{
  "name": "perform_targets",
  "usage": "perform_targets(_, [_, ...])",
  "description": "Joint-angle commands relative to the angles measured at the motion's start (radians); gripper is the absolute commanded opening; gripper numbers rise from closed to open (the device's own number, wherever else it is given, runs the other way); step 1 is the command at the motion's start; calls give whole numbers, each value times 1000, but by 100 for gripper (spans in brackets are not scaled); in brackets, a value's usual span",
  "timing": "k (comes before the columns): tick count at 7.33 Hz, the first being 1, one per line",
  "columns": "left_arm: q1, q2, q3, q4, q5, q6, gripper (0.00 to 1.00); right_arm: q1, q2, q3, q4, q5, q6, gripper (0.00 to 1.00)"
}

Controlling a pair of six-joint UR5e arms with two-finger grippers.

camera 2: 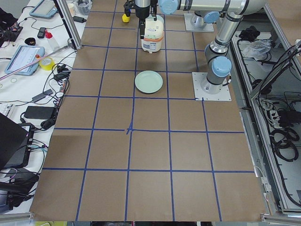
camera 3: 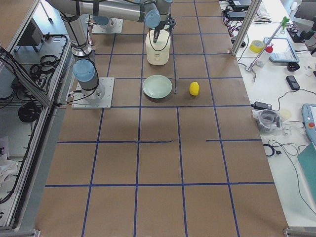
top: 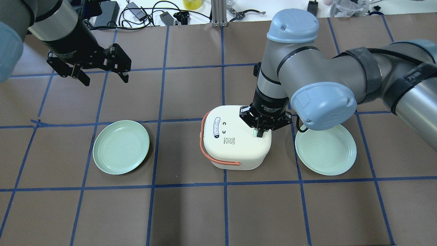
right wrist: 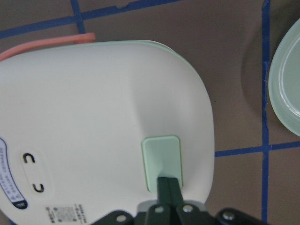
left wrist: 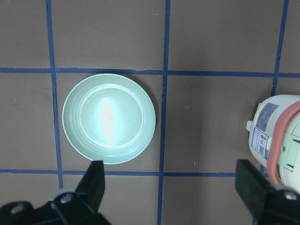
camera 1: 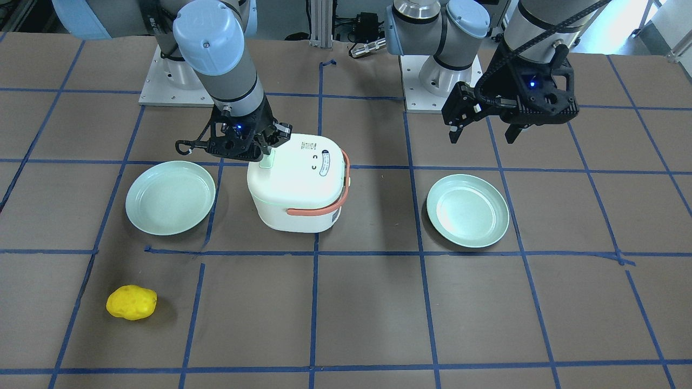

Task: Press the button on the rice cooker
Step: 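Press down on the green lid button with the right gripper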

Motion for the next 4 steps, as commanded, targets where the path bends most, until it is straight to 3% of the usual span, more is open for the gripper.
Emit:
perform_targets(1, [0,0,0,0,0,0,100,0,2,2,-6,19,0,0])
perform_targets(4, [0,0,0,0,0,0,100,0,2,13,-4,17,0,0])
